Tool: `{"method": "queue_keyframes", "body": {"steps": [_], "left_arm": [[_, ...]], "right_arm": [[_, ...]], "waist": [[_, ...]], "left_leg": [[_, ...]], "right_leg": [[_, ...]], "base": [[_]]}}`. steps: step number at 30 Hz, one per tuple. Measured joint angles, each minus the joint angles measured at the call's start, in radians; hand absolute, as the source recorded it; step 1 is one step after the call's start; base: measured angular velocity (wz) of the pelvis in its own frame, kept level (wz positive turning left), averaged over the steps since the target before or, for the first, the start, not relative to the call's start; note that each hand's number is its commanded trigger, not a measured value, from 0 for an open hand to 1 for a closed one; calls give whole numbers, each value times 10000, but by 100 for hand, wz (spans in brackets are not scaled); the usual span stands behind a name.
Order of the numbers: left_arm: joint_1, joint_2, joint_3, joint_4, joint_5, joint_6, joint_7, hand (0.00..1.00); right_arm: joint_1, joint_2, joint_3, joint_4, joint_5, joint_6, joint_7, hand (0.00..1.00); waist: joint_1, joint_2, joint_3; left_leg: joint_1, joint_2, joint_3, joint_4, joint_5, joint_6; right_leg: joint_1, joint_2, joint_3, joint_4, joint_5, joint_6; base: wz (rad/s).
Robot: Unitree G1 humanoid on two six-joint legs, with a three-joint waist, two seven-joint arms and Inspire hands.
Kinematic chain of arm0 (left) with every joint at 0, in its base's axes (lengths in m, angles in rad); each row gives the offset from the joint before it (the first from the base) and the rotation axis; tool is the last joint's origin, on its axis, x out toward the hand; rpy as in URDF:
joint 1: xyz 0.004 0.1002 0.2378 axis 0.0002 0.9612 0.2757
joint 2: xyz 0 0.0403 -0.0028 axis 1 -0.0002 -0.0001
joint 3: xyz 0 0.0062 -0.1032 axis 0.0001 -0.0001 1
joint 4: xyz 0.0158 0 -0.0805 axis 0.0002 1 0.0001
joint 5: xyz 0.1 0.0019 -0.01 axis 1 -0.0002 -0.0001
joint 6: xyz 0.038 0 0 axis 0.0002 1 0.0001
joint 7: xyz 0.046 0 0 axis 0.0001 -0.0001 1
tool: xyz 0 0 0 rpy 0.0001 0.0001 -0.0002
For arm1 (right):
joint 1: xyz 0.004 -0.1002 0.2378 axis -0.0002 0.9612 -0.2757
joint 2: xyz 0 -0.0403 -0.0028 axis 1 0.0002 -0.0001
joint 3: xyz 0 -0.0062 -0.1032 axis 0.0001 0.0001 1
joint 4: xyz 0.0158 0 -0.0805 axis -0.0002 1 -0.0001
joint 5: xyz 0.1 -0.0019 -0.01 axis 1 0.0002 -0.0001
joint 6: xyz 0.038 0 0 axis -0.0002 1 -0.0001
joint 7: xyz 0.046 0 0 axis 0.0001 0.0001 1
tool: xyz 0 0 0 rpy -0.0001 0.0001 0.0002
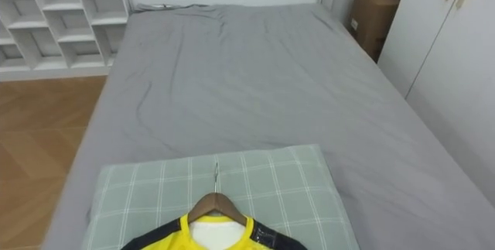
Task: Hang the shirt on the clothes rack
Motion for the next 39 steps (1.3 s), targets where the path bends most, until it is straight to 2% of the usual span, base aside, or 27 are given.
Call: {"method": "queue_keyframes", "body": {"steps": [5,7,11,15,18,21,22,24,30,35,39], "left_arm": [[109,19,467,-81,-258,-407,805,0],[159,22,640,-189,-362,-610,1368,0],[316,63,640,-583,-444,-903,2327,0],[185,232,634,-649,-402,-1201,3111,0],[214,305,638,-1020,-305,-1397,3768,0],[340,300,594,-1903,83,-1512,4301,0],[360,301,569,-2133,129,-1649,4517,0],[369,305,408,-2422,211,-1717,4822,0],[247,290,82,-3170,1428,-1970,5671,0],[69,291,-742,-3803,2177,-2071,6181,0],[47,277,-1287,-4613,3512,-2075,6396,0]], "right_arm": [[163,-2,3,137,806,-90,275,0],[206,-10,-2,361,990,-190,366,0],[200,-41,10,398,1187,-279,339,0],[83,-60,9,489,1192,-314,231,0],[45,-83,5,573,1138,-358,202,0],[-50,-112,7,780,935,-399,203,0],[-81,-119,6,780,848,-404,201,0],[-119,-129,6,783,793,-466,204,0],[-101,-129,15,772,809,-638,123,0],[-159,-142,34,761,782,-648,131,0],[-199,-137,33,788,860,-681,122,0]], "waist": [[23,-25,17],[35,-1,23],[34,71,29],[2,96,20],[4,120,18],[-13,114,32],[-5,116,31],[-30,135,30],[-91,187,29],[-125,233,27],[-195,250,29]], "left_leg": [[76,7,-32,-2,0,0],[145,11,-48,-12,0,0],[181,-3,-167,-90,-1,0],[134,1,-284,-89,1,1],[139,6,-348,-79,5,0],[153,-1,-475,-69,5,0],[178,-3,-477,-71,5,0],[168,-16,-487,-79,4,0],[54,-27,-619,-70,5,0],[39,-55,-758,-63,8,3],[30,-96,-792,-58,9,4]], "right_leg": [[178,13,28,-145,1,-1],[248,17,31,-154,1,-1],[284,4,-67,-156,-2,3],[299,-16,-269,-163,-2,3],[353,-25,-382,-164,-5,-1],[420,-51,-507,-173,-6,2],[450,-53,-508,-182,-14,14],[487,-63,-518,-262,-23,24],[487,-66,-624,-386,-24,24],[495,-116,-758,-341,-28,32],[497,-162,-785,-342,-37,48]], "base": [[3],[0],[3],[11],[11],[12],[0],[0],[5],[7],[2]]}}
